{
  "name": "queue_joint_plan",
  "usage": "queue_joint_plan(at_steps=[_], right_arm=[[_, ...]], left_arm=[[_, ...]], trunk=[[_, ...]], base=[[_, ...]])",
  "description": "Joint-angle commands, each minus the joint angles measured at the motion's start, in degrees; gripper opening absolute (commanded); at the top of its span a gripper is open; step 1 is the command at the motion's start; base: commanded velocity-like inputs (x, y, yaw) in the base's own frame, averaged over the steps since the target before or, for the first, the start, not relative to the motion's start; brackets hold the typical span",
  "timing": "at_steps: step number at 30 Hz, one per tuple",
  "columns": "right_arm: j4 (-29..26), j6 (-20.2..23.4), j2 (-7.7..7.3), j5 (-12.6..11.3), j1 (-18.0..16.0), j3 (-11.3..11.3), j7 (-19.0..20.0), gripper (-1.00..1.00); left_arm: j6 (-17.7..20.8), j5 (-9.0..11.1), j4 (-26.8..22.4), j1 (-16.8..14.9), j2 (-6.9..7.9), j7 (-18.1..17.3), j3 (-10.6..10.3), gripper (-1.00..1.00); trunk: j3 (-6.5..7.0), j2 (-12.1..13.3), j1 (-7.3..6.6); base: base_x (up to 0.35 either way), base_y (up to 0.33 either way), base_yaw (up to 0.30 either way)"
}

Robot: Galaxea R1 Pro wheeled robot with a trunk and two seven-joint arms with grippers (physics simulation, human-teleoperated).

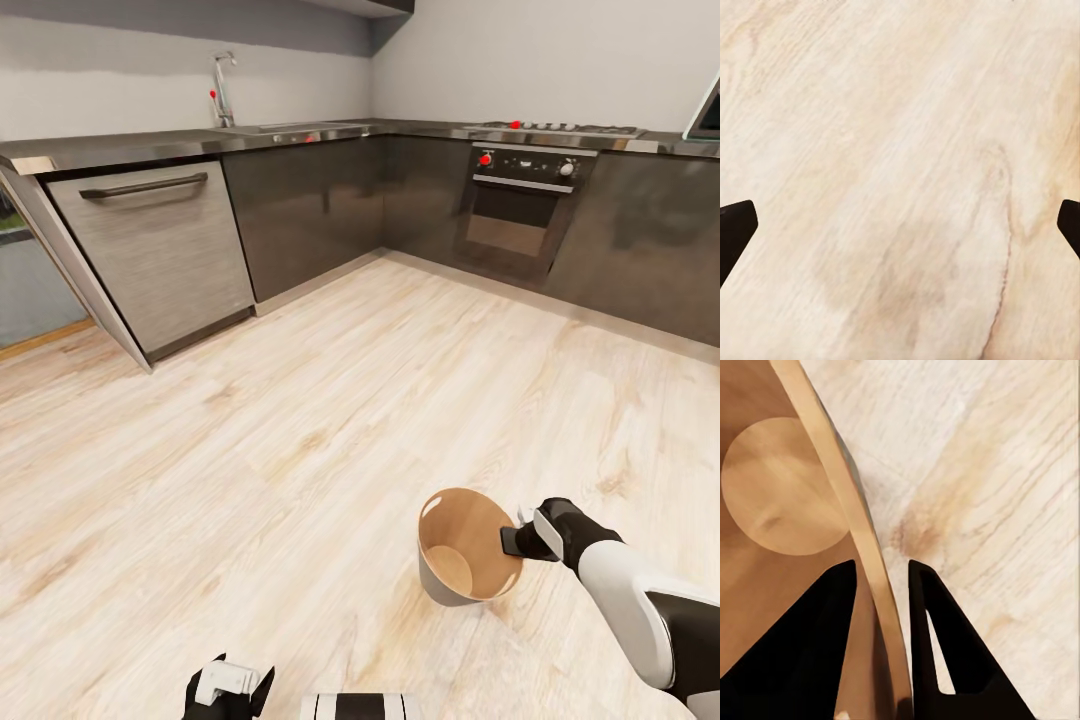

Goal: Put the three can of soda from the living room inside the tash can in the kitchen.

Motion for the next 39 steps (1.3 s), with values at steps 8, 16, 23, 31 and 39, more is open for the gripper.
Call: queue_joint_plan(at_steps=[8, 16, 23, 31, 39], right_arm=[[0.05, -0.03, -0.01, 0.85, 0.02, 0.32, -0.21, -1.00], [0.11, -0.75, -0.01, 0.81, 0.02, 0.32, -0.09, -1.00], [0.02, -1.78, 0.01, 0.69, 1.13, 0.34, 0.48, -1.00], [0.00, -1.93, 0.00, 0.67, 1.51, 0.32, 0.66, -1.00], [-0.01, -1.96, -0.01, 0.69, 1.79, 0.32, 0.67, -1.00]], left_arm=[[-0.12, 0.01, -0.08, 0.00, 0.00, 0.00, 0.00, 1.00], [0.21, -0.53, -0.01, 0.00, 0.00, 0.00, 0.00, 1.00], [0.36, -0.71, 1.07, -0.08, 0.00, 0.09, -0.08, 1.00], [0.81, -0.72, 1.05, -0.09, 0.00, 0.09, -0.09, 1.00], [0.87, -0.77, 1.07, -0.09, 0.00, 0.09, -0.09, 1.00]], trunk=[[0.00, 0.00, 0.01], [1.32, 0.08, -0.15], [2.88, 0.18, -0.33], [4.65, 0.28, -0.53], [6.42, 0.39, -0.74]], base=[[0.000, 0.000, 0.000], [0.000, 0.000, 0.000], [0.000, 0.000, 0.000], [0.000, 0.000, 0.000], [0.000, 0.000, 0.000]])
